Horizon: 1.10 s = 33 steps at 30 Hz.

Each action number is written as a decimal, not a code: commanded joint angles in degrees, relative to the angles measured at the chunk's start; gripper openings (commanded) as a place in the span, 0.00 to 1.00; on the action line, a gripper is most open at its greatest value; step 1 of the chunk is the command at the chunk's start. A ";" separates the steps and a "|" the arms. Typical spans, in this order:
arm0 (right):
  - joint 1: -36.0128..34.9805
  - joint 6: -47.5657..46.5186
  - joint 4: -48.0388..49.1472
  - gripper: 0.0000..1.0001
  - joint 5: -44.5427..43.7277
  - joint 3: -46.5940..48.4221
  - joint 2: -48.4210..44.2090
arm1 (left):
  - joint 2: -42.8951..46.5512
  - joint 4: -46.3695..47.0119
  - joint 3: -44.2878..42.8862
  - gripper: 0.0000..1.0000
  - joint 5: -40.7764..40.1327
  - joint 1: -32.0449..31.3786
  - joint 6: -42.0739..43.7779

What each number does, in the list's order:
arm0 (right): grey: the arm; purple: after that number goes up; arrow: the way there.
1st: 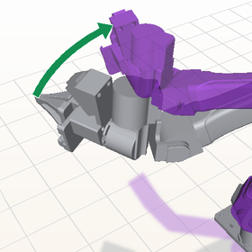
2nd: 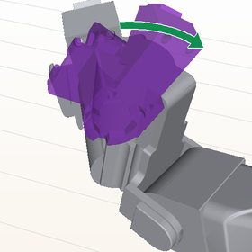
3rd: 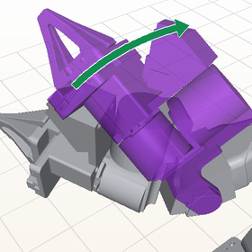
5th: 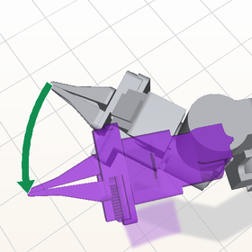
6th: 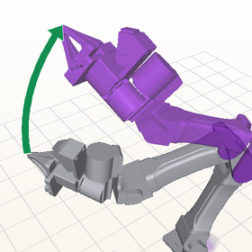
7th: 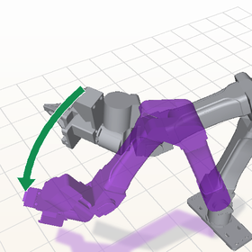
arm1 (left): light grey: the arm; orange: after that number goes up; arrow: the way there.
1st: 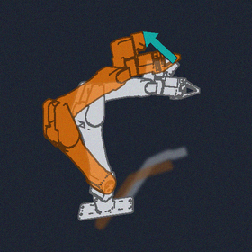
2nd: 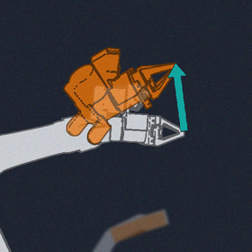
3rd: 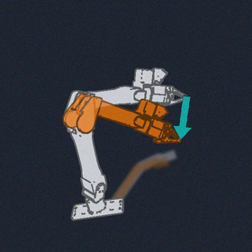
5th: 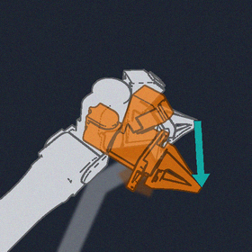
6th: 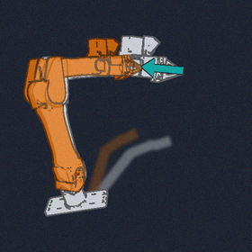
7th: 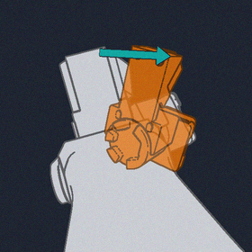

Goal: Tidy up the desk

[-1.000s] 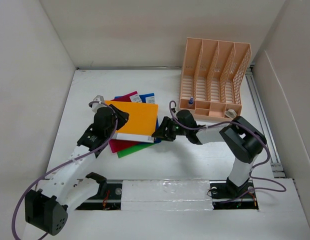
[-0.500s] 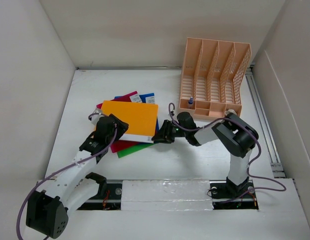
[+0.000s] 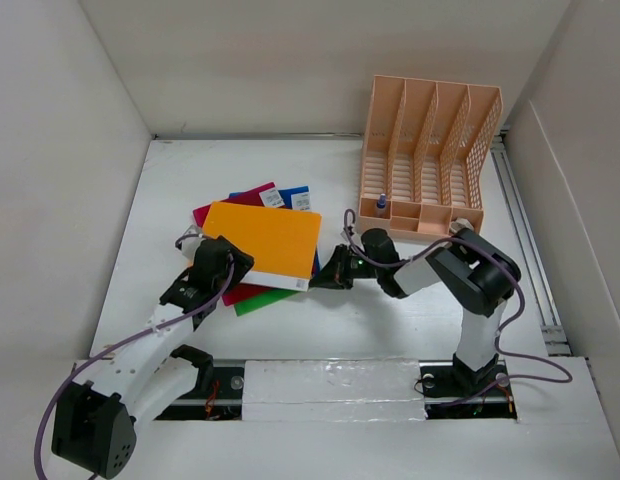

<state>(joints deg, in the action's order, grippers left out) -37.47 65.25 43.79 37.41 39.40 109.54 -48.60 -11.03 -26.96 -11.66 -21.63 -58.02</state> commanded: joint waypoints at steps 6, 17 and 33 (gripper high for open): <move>1.79 4.87 10.34 0.02 1.09 -3.97 -8.55 | 1.49 -1.19 1.82 0.54 -1.79 0.27 -1.48; 0.65 -2.85 -5.79 0.52 -2.51 -1.88 -10.66 | 3.33 0.64 2.61 0.54 -3.72 0.27 -3.41; -2.69 -4.34 -10.30 0.58 -0.14 7.54 0.06 | 4.39 -6.90 0.60 0.54 -9.25 0.27 -3.59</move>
<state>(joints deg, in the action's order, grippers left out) -39.79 61.69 33.34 36.80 44.97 108.51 -44.27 -14.85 -24.77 -18.04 -21.63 -60.12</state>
